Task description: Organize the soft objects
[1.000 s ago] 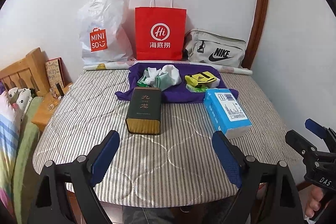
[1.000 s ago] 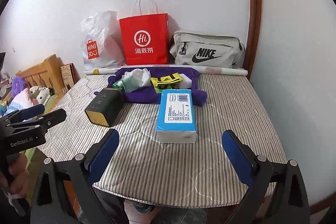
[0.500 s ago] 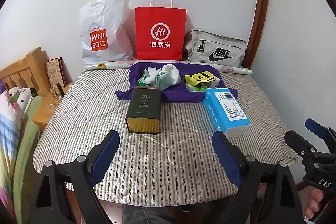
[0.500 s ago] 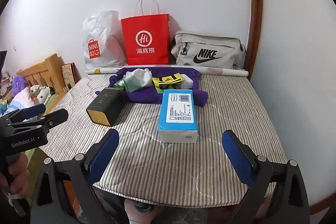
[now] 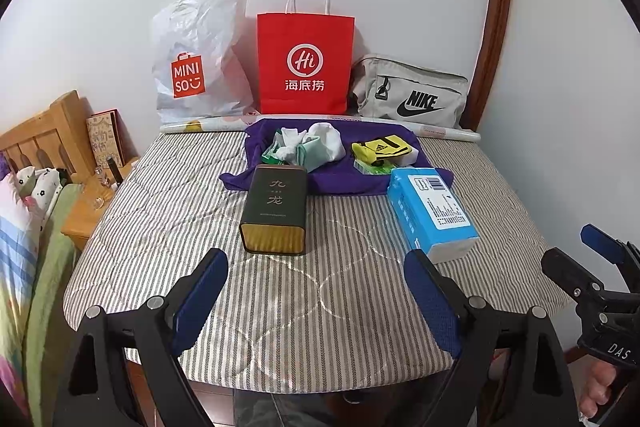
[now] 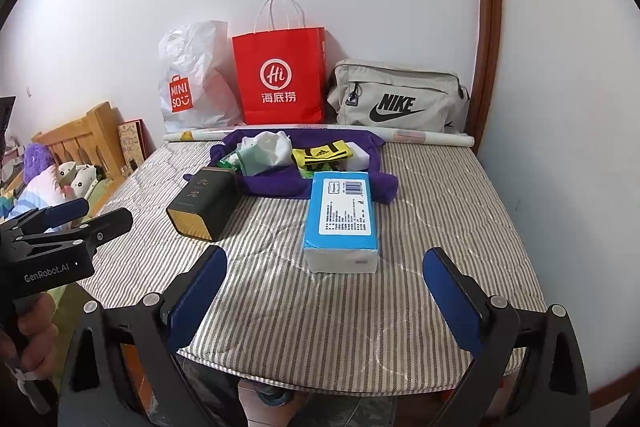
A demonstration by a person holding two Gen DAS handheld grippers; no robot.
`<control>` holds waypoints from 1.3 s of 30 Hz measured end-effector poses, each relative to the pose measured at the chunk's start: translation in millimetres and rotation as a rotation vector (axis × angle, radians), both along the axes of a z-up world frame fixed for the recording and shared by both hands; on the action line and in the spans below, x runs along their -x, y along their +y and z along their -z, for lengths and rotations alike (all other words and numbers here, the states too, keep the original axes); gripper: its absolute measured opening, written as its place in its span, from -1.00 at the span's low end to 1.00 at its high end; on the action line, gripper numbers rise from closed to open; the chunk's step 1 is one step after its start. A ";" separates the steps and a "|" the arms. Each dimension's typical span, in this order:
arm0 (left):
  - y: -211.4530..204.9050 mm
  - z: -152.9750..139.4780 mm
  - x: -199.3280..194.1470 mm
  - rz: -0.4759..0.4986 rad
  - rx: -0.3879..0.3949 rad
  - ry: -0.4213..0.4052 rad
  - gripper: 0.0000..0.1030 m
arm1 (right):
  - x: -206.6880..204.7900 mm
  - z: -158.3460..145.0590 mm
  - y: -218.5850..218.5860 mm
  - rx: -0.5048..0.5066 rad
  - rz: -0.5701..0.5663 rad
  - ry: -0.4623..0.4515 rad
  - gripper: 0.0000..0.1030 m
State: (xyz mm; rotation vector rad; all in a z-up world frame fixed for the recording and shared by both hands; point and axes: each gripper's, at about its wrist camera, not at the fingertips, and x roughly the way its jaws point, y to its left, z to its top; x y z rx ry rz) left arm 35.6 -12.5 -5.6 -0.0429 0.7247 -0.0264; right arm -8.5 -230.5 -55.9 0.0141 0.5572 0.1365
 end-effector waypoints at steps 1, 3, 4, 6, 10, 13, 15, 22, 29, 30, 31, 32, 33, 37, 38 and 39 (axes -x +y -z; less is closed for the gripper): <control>0.0 0.0 0.0 0.001 0.000 0.000 0.73 | 0.3 -0.2 0.2 0.001 0.000 0.000 0.89; 0.1 -0.1 0.1 0.002 -0.002 0.000 0.73 | 0.6 -0.7 0.7 0.002 0.001 -0.002 0.89; 0.2 -0.2 0.3 0.001 -0.001 0.000 0.73 | -0.1 -0.7 0.6 0.001 0.000 -0.001 0.89; 0.0 -0.4 0.3 0.001 0.001 0.000 0.73 | -0.1 -0.9 0.7 0.001 0.001 -0.001 0.89; -0.4 -0.3 0.0 0.002 -0.001 0.000 0.73 | -0.3 -0.9 0.5 0.001 0.000 -0.002 0.89; -0.5 -0.4 0.1 0.003 0.000 -0.001 0.73 | 0.3 -1.6 1.0 0.000 -0.001 -0.005 0.89; -0.7 0.1 -0.2 0.004 -0.001 0.000 0.73 | 0.9 -2.1 1.7 0.003 0.000 -0.008 0.89; -0.9 0.1 0.3 0.005 0.000 -0.001 0.73 | 3.1 -2.1 3.1 0.002 0.001 -0.009 0.89; -0.6 0.0 0.2 0.005 0.001 -0.001 0.73 | 5.3 -2.8 3.1 0.001 0.001 -0.012 0.89; -0.8 0.1 -0.2 0.007 0.000 -0.001 0.73 | 5.9 -2.8 3.4 0.001 0.002 -0.012 0.89; -0.7 0.1 -0.1 0.005 -0.001 0.000 0.73 | 5.8 -2.8 3.4 0.001 0.000 -0.012 0.89; -0.7 -0.2 0.4 0.004 0.000 0.000 0.73 | 6.2 -2.7 3.8 0.002 0.000 -0.013 0.89; -0.6 -0.1 0.1 0.006 0.001 0.000 0.73 | 6.4 -2.7 4.4 0.003 -0.001 -0.012 0.89; -0.9 0.0 0.8 0.006 -0.001 0.001 0.73 | 5.7 -3.4 4.7 0.003 -0.004 -0.010 0.89; -1.0 0.1 1.3 0.004 -0.002 0.001 0.73 | 6.0 -3.2 5.0 0.004 -0.003 -0.010 0.89; -0.9 0.3 1.3 0.003 -0.002 0.002 0.73 | 5.7 -3.1 5.5 0.004 -0.004 -0.010 0.89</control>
